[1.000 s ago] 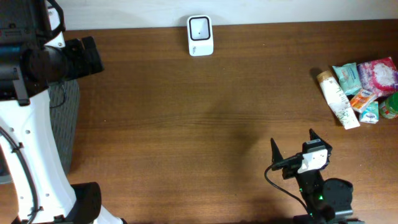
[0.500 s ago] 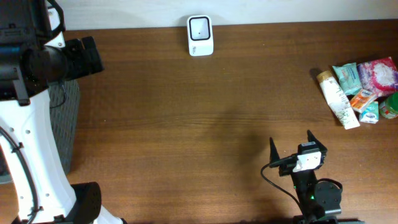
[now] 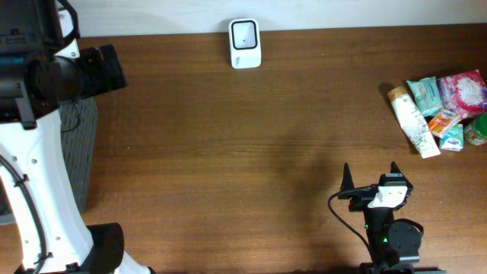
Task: Scan the item barcode
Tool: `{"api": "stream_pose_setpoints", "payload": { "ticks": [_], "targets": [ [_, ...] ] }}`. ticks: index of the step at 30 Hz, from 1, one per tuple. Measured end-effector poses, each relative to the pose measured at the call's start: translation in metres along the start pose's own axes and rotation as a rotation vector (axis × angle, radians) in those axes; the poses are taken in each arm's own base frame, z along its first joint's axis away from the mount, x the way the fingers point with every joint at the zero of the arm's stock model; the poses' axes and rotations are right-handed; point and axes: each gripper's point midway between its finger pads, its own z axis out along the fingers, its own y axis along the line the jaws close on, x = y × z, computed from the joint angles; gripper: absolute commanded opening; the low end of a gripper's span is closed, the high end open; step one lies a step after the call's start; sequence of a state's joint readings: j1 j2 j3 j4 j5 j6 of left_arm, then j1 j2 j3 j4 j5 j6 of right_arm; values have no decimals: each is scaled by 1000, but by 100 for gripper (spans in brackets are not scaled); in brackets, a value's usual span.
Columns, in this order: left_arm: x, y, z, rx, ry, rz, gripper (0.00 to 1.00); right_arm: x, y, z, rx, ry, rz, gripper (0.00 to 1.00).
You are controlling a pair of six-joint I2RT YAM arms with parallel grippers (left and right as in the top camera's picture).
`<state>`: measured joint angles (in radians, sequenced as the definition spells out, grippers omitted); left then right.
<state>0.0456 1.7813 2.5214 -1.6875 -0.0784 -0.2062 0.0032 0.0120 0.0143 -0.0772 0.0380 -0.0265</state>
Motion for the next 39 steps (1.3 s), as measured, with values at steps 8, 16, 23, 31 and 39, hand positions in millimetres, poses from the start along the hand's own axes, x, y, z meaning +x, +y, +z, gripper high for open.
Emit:
{"api": "stream_pose_setpoints", "payload": {
  "ticks": [8,16,23,31,39],
  "targets": [
    [0,0,0,0,0,0,99,0,0,0,0,0,1,99],
    [0,0,0,0,0,0,99,0,0,0,0,-2,0,99],
    [0,0,0,0,0,0,99,0,0,0,0,-2,0,98],
    [0,0,0,0,0,0,99,0,0,0,0,-2,0,99],
    [9,-3,-25,46,-34,-3,99,-1,0,0,0,-2,0,99]
  ]
}}
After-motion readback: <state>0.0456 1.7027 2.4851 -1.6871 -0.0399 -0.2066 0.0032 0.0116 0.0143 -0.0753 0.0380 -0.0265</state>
